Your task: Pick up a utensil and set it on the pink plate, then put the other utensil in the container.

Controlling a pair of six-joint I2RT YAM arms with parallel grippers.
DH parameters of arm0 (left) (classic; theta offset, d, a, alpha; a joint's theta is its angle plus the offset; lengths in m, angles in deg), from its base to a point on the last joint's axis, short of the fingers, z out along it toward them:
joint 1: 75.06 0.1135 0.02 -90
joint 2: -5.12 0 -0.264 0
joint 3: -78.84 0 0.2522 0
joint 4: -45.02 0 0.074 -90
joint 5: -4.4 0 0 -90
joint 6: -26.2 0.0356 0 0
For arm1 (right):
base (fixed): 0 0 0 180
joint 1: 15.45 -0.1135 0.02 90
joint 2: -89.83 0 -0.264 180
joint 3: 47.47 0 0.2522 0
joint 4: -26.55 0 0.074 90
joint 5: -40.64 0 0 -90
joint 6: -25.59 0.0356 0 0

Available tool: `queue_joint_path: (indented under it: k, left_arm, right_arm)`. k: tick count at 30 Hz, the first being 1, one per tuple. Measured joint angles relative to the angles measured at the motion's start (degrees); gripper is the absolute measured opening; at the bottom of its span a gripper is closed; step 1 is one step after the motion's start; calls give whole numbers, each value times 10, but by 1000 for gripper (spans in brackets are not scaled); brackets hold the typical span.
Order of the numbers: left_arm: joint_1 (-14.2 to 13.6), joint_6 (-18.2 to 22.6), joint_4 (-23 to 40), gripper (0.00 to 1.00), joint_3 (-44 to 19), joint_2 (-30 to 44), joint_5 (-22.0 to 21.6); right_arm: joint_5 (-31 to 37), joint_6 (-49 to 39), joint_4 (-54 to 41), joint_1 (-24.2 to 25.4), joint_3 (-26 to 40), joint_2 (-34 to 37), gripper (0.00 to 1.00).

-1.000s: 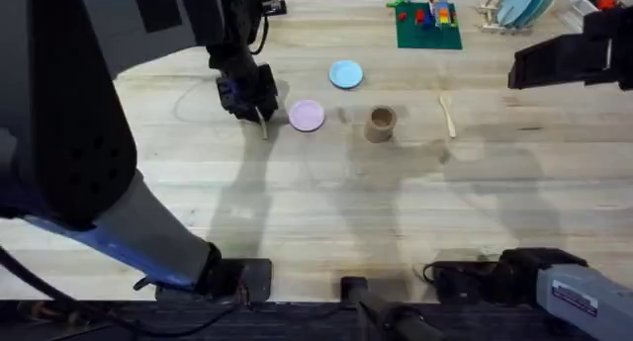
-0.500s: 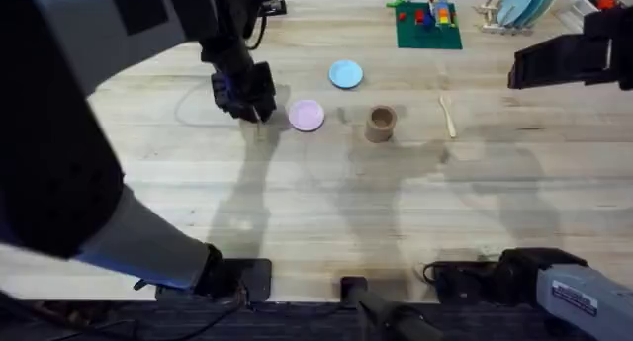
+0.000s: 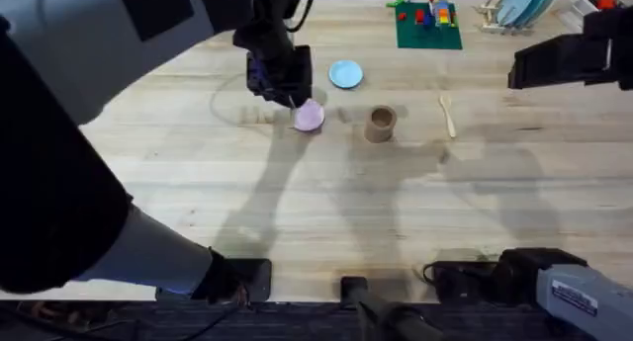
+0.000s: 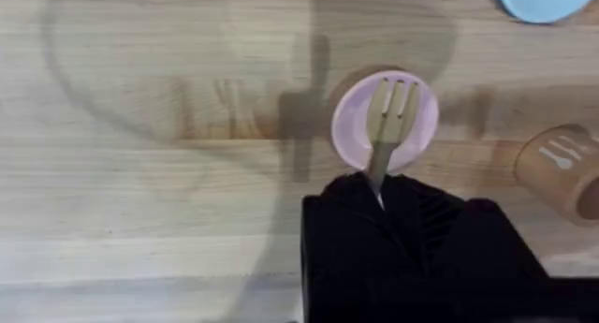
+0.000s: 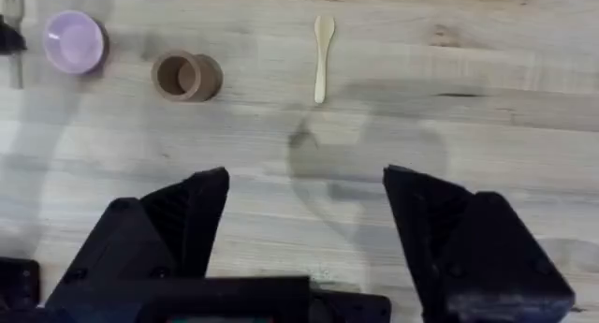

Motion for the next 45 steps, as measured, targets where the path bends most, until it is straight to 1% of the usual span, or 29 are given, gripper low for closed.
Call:
queue_joint_path:
  k: [4,8,14,20,28,45]
  left_arm:
    - [-11,0,-18,42,0,0,5]
    - [-12,0,-39,41,0,0,10]
    - [-12,0,-51,41,0,4,20]
    - [-12,0,-63,41,-2,41,29]
    - [-12,0,-64,41,-2,78,29]
    - [-12,0,-59,41,-2,84,29]
  right_arm:
    - [0,0,0,0,0,0,995]
    - [0,0,0,0,0,0,995]
    - [0,0,0,0,0,0,995]
    - [0,0,0,0,0,0,993]
    - [0,0,0,0,0,0,994]
    - [0,0,0,0,0,0,995]
